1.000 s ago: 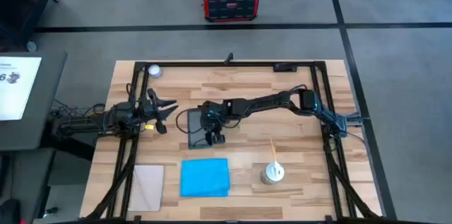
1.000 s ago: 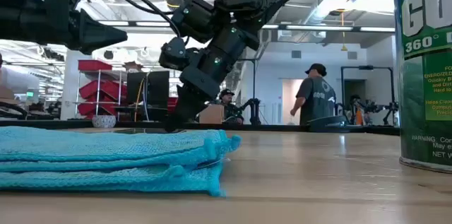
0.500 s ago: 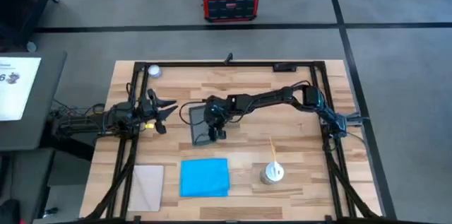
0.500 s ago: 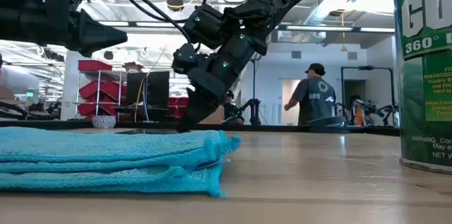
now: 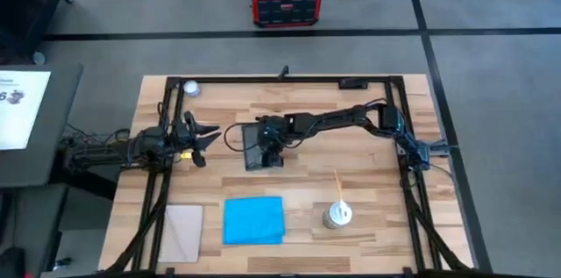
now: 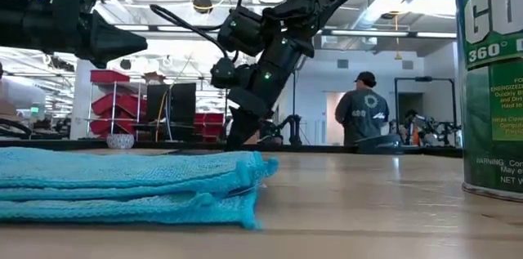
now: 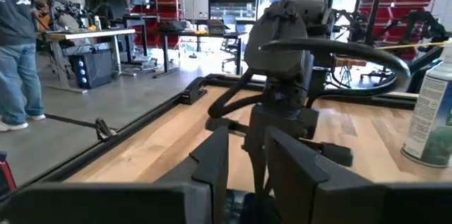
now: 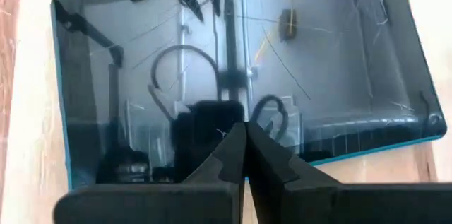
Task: Apply microfiber cloth
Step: Spray the front of the blue tablet with the spray bottle
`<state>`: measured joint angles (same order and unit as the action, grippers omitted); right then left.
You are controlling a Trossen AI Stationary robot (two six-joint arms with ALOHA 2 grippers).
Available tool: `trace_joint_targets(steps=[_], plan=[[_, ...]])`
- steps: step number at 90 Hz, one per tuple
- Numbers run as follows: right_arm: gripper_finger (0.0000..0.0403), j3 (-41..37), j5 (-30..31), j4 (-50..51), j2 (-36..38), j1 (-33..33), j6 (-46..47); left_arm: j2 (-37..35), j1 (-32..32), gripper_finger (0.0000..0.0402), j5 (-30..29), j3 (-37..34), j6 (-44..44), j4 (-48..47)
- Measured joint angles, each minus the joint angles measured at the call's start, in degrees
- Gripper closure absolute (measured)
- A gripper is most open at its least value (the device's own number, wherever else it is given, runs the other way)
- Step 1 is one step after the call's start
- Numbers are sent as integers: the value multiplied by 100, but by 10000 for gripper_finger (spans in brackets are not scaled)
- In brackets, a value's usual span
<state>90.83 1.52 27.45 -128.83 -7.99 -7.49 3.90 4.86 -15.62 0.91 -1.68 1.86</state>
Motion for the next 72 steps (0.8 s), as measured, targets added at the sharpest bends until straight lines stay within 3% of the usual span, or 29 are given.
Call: trace_joint_targets(steps=[16,37,53,72], plan=[[403,-275,252,171,214,64,25,397,0,329,17,0,-168,-7],[403,-2069,245,-660,1396,81,788,1069,0,329,15,0,-369,153],[403,-3412,701,-976,2507,238,1453,1382,0,329,9,0,-445,360],[403,-3910,1056,-1408,3279,595,1757,1696,0,329,11,9,-1052,596]])
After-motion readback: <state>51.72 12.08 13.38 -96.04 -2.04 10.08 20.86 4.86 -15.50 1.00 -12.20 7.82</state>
